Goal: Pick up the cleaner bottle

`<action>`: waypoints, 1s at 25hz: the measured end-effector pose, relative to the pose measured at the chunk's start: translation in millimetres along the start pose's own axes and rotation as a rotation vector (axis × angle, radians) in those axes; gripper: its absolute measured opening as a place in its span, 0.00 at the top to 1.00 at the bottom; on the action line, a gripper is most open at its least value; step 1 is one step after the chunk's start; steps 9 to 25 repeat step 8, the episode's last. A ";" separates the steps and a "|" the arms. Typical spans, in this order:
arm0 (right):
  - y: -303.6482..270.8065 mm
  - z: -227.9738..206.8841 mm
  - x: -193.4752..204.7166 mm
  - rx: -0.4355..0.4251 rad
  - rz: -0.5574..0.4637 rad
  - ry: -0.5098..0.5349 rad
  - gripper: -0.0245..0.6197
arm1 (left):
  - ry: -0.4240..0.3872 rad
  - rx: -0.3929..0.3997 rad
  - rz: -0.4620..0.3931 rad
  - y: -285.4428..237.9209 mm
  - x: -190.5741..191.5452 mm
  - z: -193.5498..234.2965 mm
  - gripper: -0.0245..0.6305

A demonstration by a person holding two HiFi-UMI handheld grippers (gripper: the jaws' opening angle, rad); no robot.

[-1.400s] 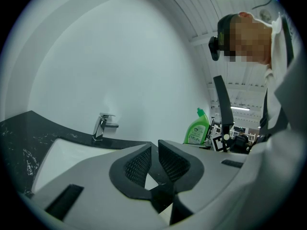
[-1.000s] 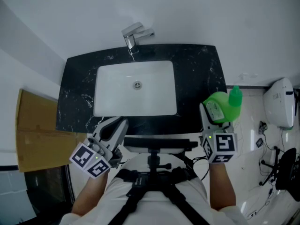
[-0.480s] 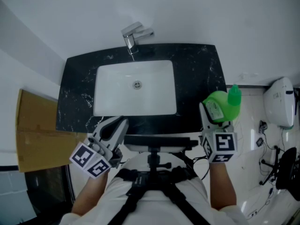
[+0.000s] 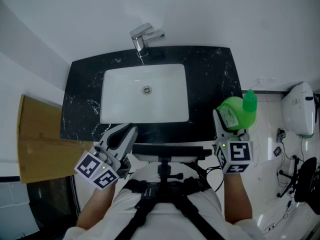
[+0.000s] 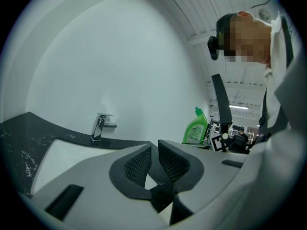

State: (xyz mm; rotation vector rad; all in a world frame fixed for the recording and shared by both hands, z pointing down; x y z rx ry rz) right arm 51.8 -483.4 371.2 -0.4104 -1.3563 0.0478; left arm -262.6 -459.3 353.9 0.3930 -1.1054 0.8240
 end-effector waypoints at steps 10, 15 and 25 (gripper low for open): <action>-0.2 -0.4 1.5 0.007 0.008 -0.002 0.69 | 0.001 -0.001 0.002 0.1 1.1 0.4 0.89; -0.2 -0.4 1.5 0.007 0.008 -0.002 0.69 | 0.001 -0.001 0.002 0.1 1.1 0.4 0.89; -0.2 -0.4 1.5 0.007 0.008 -0.002 0.69 | 0.001 -0.001 0.002 0.1 1.1 0.4 0.89</action>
Point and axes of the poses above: the fingertips, and each gripper's own axes: y backward along the fingers, z to its left, x out of its underside, the point moved 6 cm from there along y, backward along the fingers, and after that the axes turned 5 degrees about y, right-handed, at the moved point
